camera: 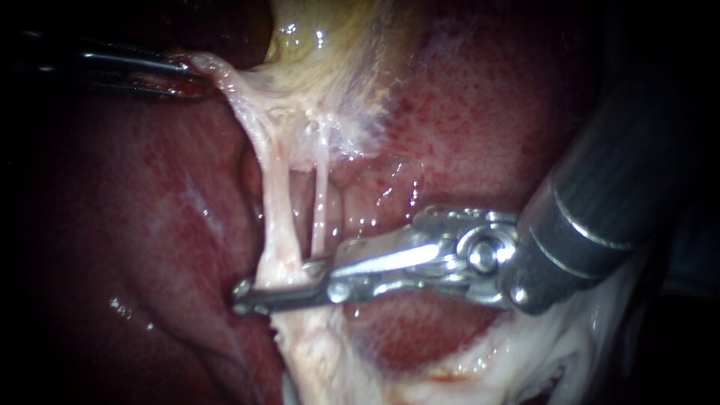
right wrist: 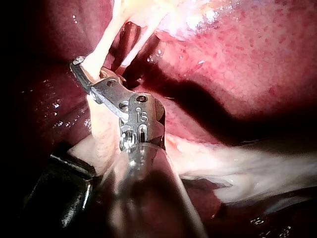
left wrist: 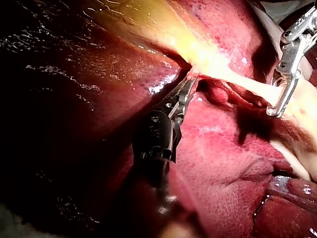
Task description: Going back first clip left tube
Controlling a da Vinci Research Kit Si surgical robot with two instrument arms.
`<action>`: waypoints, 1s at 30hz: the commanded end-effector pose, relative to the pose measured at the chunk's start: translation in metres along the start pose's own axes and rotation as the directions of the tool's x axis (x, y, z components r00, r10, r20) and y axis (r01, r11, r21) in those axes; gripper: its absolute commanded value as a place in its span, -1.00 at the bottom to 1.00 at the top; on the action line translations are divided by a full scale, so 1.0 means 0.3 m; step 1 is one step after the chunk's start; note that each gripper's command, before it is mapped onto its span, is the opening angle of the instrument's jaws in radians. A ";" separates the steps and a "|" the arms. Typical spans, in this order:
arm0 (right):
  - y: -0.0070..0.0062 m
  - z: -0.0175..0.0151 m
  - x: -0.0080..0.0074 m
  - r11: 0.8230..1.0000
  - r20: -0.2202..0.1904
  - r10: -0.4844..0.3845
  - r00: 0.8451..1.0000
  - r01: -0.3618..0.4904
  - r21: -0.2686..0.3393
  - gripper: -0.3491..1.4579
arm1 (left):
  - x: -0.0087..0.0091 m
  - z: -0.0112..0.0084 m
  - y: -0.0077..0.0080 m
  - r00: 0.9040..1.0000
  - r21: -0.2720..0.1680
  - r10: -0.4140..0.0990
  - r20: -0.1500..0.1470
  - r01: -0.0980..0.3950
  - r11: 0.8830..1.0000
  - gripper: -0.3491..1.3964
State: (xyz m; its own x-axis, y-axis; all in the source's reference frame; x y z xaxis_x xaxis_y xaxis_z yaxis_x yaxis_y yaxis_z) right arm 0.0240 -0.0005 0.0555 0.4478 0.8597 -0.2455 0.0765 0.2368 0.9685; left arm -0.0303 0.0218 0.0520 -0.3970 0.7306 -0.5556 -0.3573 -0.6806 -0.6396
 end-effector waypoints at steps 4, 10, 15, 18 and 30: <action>0.0034 0.002 -0.0014 1.000 -0.004 -0.010 1.000 0.010 -0.013 -0.51 | -0.0001 0.0000 0.0001 1.000 0.001 0.000 0.000 0.000 1.000 -1.00; 0.0128 0.002 -0.0034 0.983 -0.039 -0.170 0.985 0.167 -0.073 -0.13 | -0.0001 0.0001 0.0001 1.000 0.001 0.000 0.000 0.000 1.000 -1.00; 0.0182 -0.003 -0.0038 0.934 -0.091 -0.310 0.947 0.285 -0.216 -0.06 | -0.0002 0.0001 0.0001 1.000 0.001 0.000 0.000 0.000 1.000 -1.00; 0.0180 -0.007 -0.0055 0.885 -0.060 -0.392 0.918 0.358 -0.299 -0.06 | -0.0003 0.0000 0.0001 1.000 0.001 0.000 0.000 0.000 1.000 -1.00; 0.0059 -0.034 -0.0111 0.707 0.063 -0.639 0.766 0.618 -0.345 -0.06 | -0.0004 -0.0002 0.0000 1.000 0.000 0.001 0.000 -0.001 1.000 -1.00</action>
State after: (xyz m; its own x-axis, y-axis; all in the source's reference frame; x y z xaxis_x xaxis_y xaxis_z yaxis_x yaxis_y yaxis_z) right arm 0.0127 0.0020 0.0574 0.3489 0.4666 -0.8127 0.0285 0.8615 0.5069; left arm -0.0302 0.0217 0.0520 -0.3970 0.7304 -0.5558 -0.3582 -0.6809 -0.6388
